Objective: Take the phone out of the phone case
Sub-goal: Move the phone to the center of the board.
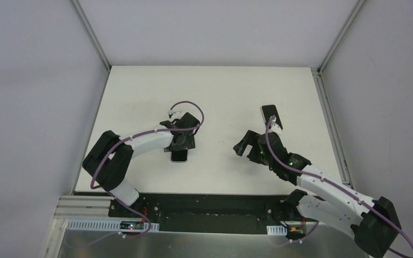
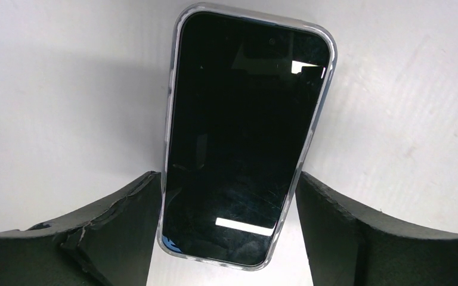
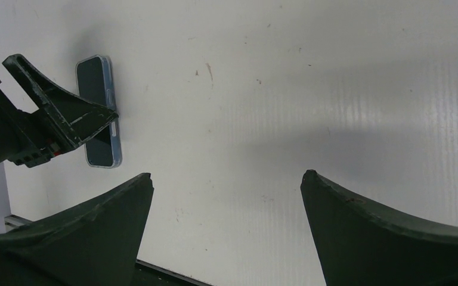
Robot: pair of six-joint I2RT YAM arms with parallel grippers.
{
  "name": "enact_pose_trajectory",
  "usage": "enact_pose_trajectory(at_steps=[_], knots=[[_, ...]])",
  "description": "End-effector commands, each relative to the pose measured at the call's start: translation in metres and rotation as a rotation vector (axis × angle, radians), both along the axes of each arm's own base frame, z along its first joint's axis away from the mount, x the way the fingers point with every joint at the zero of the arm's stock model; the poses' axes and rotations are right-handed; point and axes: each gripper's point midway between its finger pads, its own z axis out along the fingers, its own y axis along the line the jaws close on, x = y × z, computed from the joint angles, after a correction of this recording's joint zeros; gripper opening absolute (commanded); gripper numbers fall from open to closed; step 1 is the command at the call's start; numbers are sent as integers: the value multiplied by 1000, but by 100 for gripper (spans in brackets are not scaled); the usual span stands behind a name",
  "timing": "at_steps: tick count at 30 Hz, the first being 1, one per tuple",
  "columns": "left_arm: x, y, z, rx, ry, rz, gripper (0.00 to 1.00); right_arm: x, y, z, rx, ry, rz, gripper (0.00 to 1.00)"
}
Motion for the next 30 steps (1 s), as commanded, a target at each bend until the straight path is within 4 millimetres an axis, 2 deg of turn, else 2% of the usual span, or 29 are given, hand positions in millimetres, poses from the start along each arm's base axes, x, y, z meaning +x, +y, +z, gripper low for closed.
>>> enact_pose_trajectory(at_steps=[1, 4, 5, 6, 10, 14, 18, 25, 30], knots=[[-11, -39, 4, -143, 8, 19, 79, -1, -12, -7, -28, 0, -48, 99], [-11, -45, 12, -165, -5, -2, 85, -1, -12, -9, -17, 10, -67, 99], [-11, -44, 18, -175, -20, -5, 96, 2, -14, -9, 1, 11, -106, 99], [-11, -43, 23, -179, -36, -7, 99, 5, -16, -9, 19, 12, -147, 99], [-14, -29, 42, -183, -108, -19, 99, 7, -4, -7, 104, -12, -102, 99], [-20, -11, 54, -176, -170, -17, 99, 7, 1, -7, 111, -23, -69, 99], [-22, 1, 53, -174, -204, -3, 96, 7, 14, -11, 109, 4, -11, 99], [-23, -19, 34, -327, -215, -62, 90, 19, 33, -22, 97, 79, -10, 99], [-16, -26, 34, -423, -249, -70, 90, 23, 48, -32, 113, 107, 22, 95]])
